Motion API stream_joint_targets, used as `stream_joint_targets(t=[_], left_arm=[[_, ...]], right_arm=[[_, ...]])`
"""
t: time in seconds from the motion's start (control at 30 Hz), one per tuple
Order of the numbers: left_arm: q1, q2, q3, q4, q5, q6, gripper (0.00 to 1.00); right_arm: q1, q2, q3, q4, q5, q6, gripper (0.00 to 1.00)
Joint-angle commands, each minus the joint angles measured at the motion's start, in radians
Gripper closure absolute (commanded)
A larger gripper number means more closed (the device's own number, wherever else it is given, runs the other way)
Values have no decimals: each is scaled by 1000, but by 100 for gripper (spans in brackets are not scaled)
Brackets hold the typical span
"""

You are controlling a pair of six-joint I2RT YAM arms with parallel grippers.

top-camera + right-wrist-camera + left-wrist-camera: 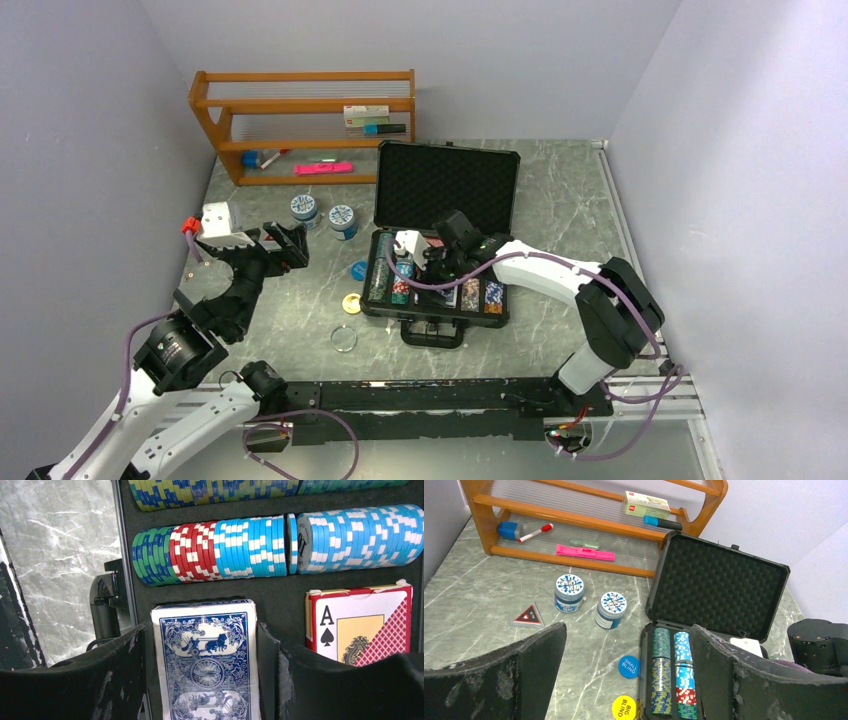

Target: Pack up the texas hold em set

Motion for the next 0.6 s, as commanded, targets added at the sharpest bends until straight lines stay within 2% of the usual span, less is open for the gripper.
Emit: stream_joint_targets(t=[0.0,0.3,0.47,0.57], left_arm=[[-2,6,6,19,-18,-12,3],[-2,10,3,19,-23,-12,3],[-3,9,4,14,-30,-10,3],[-2,6,-1,21,-29,-7,3]], right_arm=[[-4,13,38,11,-74,-26,41],[-4,37,56,2,-99,-38,39],[-5,52,83,-45,-77,-13,24],[-8,15,66,-18,-86,9,16]])
